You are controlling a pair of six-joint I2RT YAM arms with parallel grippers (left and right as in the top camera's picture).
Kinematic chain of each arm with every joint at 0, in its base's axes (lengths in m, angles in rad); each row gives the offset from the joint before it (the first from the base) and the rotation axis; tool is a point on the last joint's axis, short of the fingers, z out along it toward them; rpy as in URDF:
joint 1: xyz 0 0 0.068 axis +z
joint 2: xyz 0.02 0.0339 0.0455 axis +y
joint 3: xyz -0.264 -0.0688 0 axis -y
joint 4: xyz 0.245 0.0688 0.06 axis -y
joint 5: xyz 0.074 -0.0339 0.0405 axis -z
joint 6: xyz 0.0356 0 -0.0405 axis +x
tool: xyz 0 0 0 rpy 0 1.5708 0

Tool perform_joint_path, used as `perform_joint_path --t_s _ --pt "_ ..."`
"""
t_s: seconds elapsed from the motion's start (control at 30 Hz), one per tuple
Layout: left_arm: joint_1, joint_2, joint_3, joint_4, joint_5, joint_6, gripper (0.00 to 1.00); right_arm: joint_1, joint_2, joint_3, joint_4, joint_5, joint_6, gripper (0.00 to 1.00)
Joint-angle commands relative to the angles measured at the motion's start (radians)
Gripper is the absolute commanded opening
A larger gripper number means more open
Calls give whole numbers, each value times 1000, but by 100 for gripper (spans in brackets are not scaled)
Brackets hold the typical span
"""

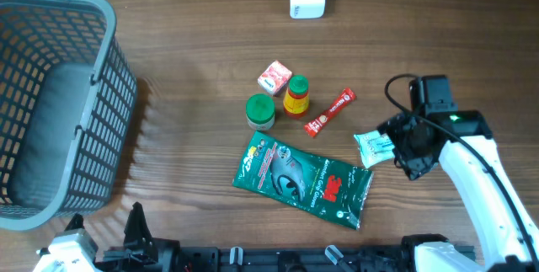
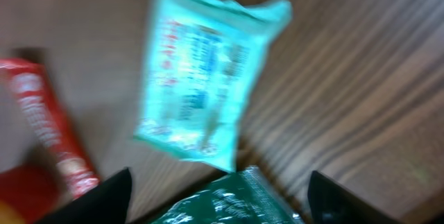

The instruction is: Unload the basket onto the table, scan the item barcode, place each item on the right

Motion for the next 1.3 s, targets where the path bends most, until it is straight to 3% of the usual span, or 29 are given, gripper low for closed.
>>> perform_joint_path --t_s 0.0,0.1,0.13,0.37,0.43,0.57,0.83,1.0,1.27 --pt "6 -3 3 1 -13 12 100 2 32 -65 7 6 62 48" --pt "6 -3 3 1 -13 12 100 2 43 -94 14 35 112 16" --pt "6 -3 3 1 -13 12 100 2 43 -96 10 51 129 11" --pt "6 -3 3 1 -13 12 100 1 43 -97 6 317 277 10" --pt "6 -3 3 1 -13 12 100 1 43 -98 -4 303 272 5" --pt "6 -3 3 1 -13 12 100 1 43 -117 -13 253 272 5" --pt "6 -3 3 1 -13 12 100 1 80 -258 218 280 260 5" --pt "6 -3 3 1 -13 12 100 1 108 -258 437 303 97 9" --pt "6 -3 3 1 -13 12 100 1 299 -257 864 87 -192 9"
